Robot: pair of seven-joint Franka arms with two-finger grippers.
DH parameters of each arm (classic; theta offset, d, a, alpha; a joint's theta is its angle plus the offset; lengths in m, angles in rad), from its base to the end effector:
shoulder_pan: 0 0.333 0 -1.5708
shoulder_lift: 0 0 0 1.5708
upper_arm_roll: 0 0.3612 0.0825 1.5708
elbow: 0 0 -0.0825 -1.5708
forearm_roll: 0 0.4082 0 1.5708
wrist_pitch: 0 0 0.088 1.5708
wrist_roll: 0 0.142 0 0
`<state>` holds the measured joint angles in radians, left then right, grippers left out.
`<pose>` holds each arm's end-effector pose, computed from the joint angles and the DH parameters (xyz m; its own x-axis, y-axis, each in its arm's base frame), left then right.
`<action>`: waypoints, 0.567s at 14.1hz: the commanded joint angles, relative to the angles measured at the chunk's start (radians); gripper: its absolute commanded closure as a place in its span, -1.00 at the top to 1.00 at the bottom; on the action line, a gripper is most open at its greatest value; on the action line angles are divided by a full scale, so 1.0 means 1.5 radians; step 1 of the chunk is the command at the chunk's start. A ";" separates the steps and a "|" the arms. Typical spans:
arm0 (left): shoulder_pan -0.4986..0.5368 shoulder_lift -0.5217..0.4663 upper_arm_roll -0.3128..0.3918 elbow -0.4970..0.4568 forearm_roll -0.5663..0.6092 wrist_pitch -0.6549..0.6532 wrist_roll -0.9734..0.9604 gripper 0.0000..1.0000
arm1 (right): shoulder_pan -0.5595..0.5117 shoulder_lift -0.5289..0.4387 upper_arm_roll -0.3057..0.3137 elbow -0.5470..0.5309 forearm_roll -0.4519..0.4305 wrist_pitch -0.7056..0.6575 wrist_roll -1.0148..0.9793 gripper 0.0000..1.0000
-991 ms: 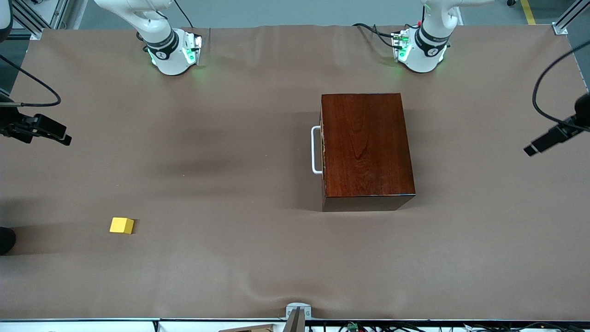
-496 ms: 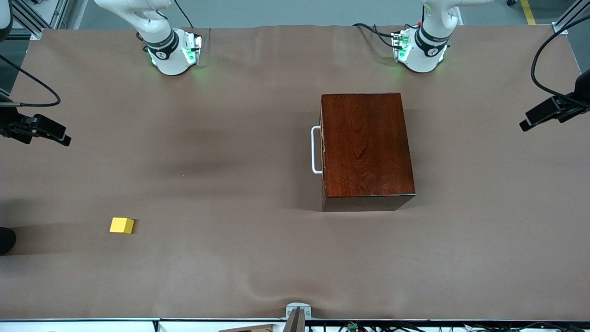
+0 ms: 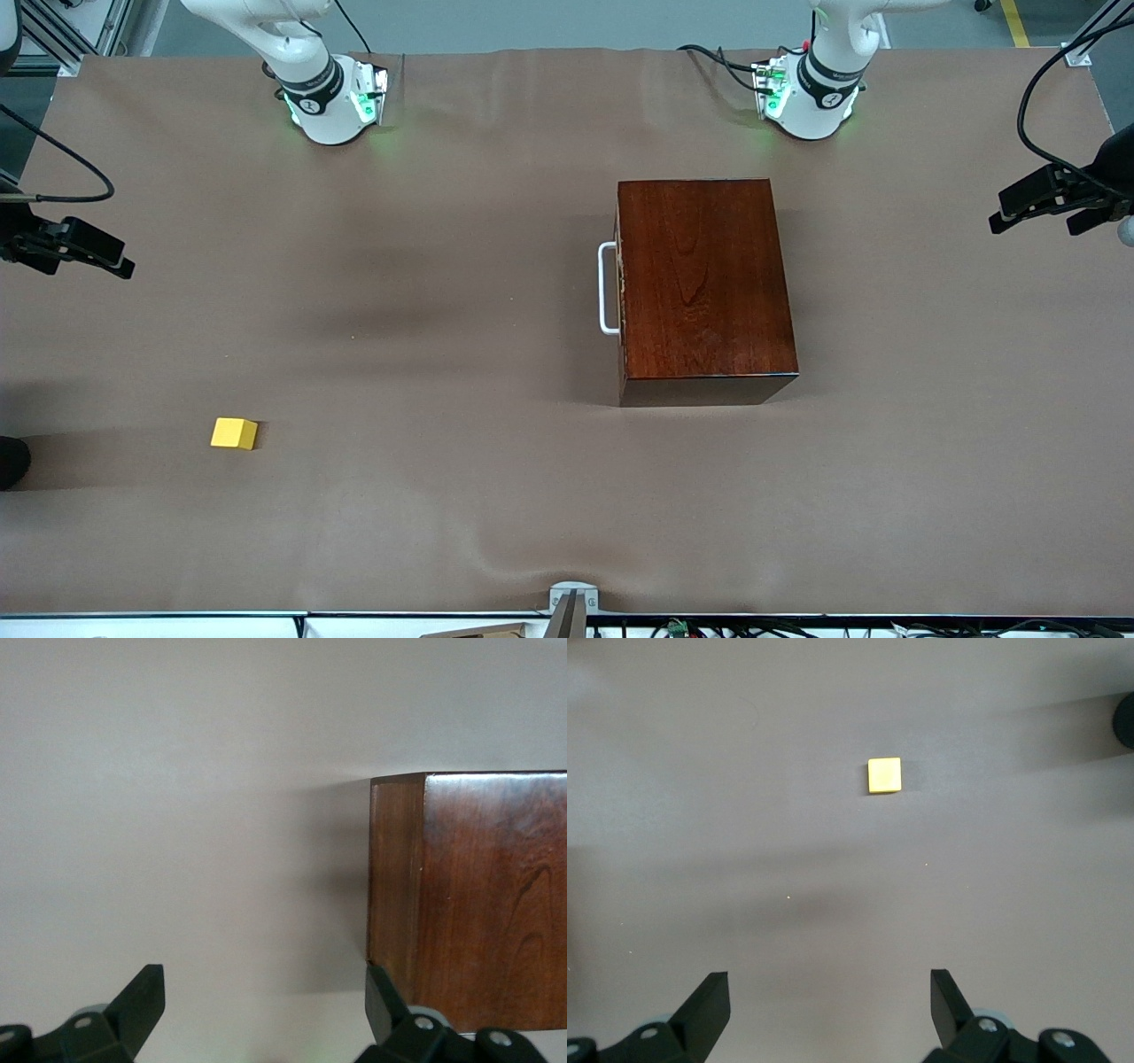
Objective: Open drawer, take yellow block, close drawer
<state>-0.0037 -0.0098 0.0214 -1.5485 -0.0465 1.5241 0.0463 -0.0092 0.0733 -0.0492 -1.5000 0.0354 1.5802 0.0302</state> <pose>0.5702 0.0034 0.6474 0.9995 -0.0307 -0.0124 -0.0301 -0.9984 0.0473 0.6054 -0.0292 0.6274 0.9960 -0.0886 0.0060 -0.0884 -0.9956 -0.0320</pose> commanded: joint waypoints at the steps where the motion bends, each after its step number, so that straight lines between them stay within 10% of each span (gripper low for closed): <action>1: 0.004 -0.024 -0.043 0.006 0.072 -0.008 0.007 1.00 | -0.002 -0.021 0.003 -0.021 -0.003 0.007 -0.005 1.00; 8: 0.009 -0.020 -0.041 -0.002 0.039 -0.019 0.009 1.00 | -0.002 -0.021 0.003 -0.020 -0.004 0.002 -0.005 1.00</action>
<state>-0.0015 -0.0404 -0.0337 -1.5516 0.0301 1.5097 0.0485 -0.0091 0.0733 -0.0488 -1.5011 0.0354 1.5800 0.0302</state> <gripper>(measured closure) 0.000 0.000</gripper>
